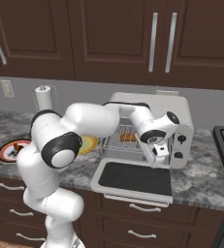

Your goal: Open the toaster oven door. Place the baguette on the bottom rack in the toaster oven and place the chicken drumstick on the top rack.

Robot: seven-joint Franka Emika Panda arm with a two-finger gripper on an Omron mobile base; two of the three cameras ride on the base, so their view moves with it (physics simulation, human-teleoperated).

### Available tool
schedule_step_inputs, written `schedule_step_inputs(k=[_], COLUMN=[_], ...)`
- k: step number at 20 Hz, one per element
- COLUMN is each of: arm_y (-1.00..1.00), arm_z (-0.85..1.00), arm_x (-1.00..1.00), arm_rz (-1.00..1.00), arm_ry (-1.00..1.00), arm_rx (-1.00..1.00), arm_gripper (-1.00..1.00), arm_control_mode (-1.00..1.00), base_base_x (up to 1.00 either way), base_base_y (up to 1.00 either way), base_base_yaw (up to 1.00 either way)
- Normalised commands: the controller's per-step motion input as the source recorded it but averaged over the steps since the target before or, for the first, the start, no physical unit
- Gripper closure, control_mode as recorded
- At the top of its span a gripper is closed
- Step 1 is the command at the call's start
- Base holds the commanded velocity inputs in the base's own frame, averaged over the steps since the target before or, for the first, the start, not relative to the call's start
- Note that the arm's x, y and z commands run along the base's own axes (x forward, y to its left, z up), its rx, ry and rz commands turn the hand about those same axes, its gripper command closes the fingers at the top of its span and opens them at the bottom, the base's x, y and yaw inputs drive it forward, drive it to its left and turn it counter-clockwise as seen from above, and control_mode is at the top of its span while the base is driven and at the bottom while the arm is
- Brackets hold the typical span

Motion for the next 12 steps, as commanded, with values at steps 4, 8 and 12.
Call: schedule_step_inputs(k=[4, 8, 12], arm_y=[-0.08, -0.09, -0.08], arm_z=[-0.74, -0.74, -0.73], arm_x=[-0.79, -0.81, -0.81], arm_rz=[0.00, 0.00, 0.00], arm_ry=[0.12, 0.11, 0.12], arm_rx=[-0.03, -0.04, -0.05], arm_gripper=[1.00, 1.00, 1.00], arm_control_mode=[-1.00, -1.00, -1.00], base_base_x=[0.00, 0.00, 0.00], base_base_y=[0.00, 0.00, 0.00], base_base_yaw=[0.00, 0.00, 0.00])
